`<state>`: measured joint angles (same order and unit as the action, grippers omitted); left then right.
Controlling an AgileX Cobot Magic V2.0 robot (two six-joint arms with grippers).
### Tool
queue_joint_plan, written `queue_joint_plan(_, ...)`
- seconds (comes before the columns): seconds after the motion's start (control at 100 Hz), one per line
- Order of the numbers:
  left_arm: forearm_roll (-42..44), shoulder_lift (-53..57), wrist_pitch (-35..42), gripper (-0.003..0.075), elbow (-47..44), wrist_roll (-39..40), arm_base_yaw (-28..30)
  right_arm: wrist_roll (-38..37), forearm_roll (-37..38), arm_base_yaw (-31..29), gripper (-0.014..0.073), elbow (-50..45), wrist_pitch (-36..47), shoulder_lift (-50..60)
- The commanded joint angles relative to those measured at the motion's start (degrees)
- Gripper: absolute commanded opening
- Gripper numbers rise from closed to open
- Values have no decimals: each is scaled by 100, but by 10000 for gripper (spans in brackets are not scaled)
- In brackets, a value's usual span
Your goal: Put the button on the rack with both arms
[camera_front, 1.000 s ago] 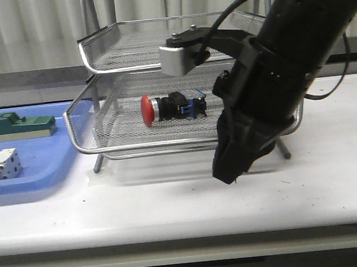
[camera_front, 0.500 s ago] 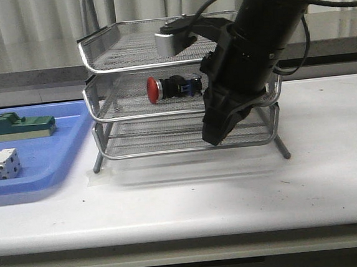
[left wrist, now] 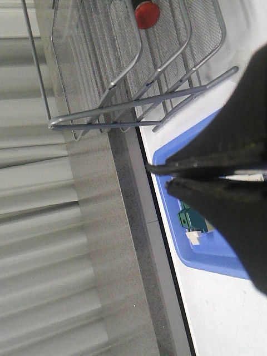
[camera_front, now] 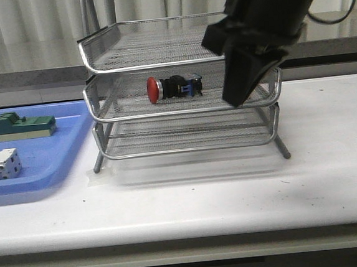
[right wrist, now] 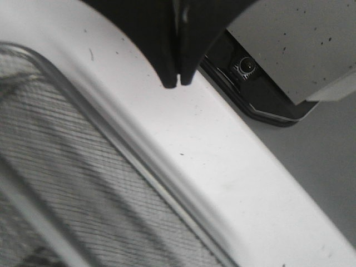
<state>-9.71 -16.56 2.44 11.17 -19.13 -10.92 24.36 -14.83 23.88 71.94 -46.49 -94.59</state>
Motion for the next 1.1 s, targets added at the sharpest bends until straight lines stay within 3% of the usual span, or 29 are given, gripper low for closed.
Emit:
queue_joint_plan(0.0,-55,-32,452,-20,176,37,7,-551,255,-261,-60,181,24,567)
queue_joint_plan(0.26,-55,-32,452,-20,176,37,7,-1053,574,-1068,-60,-217,-24,1767)
queue_joint_plan(0.66,-55,-32,452,-20,176,37,7,-1258,574,-2152,-60,-2065,365,4211)
queue_joint_plan(1.09,-55,-32,452,-20,176,37,7,-1280,574,-2266,-60,-3405,410,6875)
